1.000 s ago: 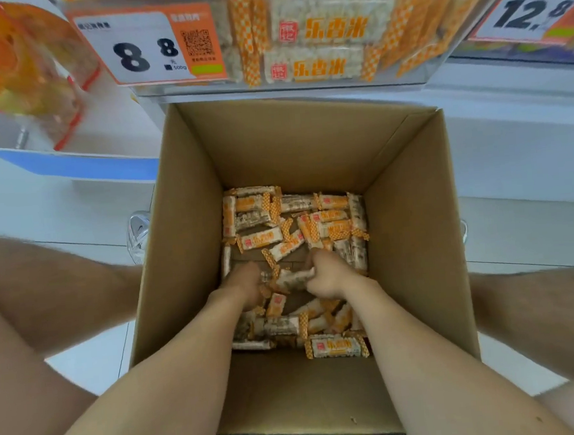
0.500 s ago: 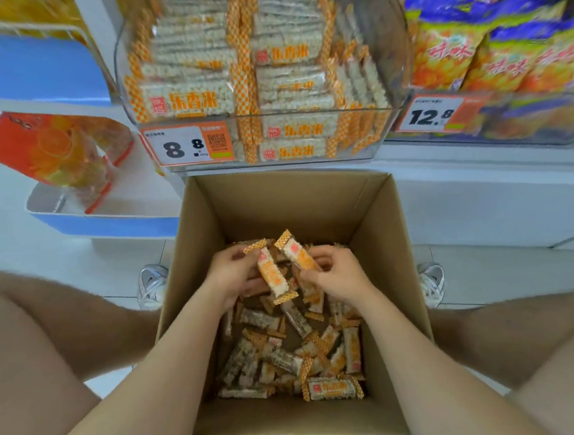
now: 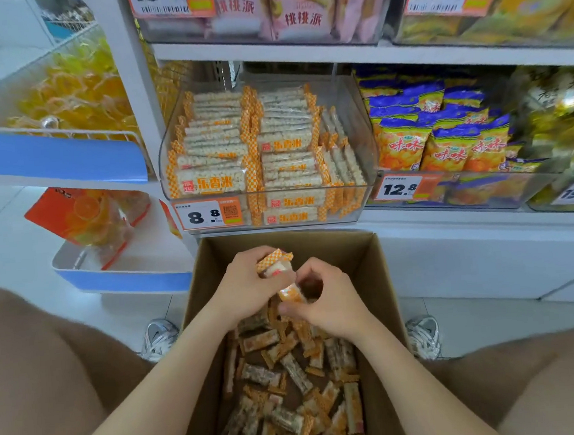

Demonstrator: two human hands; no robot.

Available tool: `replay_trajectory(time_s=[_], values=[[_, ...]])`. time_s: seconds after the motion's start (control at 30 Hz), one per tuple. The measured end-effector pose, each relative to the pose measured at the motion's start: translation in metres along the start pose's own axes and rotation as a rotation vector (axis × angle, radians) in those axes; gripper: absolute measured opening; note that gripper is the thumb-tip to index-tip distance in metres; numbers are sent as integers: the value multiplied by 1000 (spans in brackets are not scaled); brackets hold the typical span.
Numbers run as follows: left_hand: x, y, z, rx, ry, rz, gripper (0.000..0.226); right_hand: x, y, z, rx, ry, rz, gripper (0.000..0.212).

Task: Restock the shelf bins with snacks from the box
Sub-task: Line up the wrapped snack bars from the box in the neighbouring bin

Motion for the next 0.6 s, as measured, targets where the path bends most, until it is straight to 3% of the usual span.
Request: replay_trajectory(time_s=[0.07, 0.13, 0.27, 0.37, 0.47, 0.53, 0.6], values=[[-19, 13, -1, -42, -71, -10, 26, 17, 6, -2, -71, 53, 95, 28], [-36, 27, -1, -95, -127, 0, 35, 38, 13, -4, -132, 94, 168, 34], [-62, 56, 4, -190, -222, 89, 65, 86, 23, -4, -142, 261, 164, 38], [-77, 80, 1, -398, -371, 219, 51, 116, 35, 8, -208, 374, 98, 40], [-77, 104, 7, -550, -526, 444, 35, 130, 53, 39, -358, 489, -218, 45], [-68, 111, 21, -560, -477, 650, 41, 134, 62, 64, -462, 513, -580, 50], [-65, 110, 32, -468, -323, 814, 59, 137, 67, 86, -462, 493, -864, 56]])
Point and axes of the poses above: each hand's wrist, its own z-axis towards the middle knuckle, its own y-axis out of the back of the hand, x = y × z, the point moved 1 cm from there along z, towards the middle knuckle, and after that the axes turned 11 degrees about z, right-handed, at the moved point
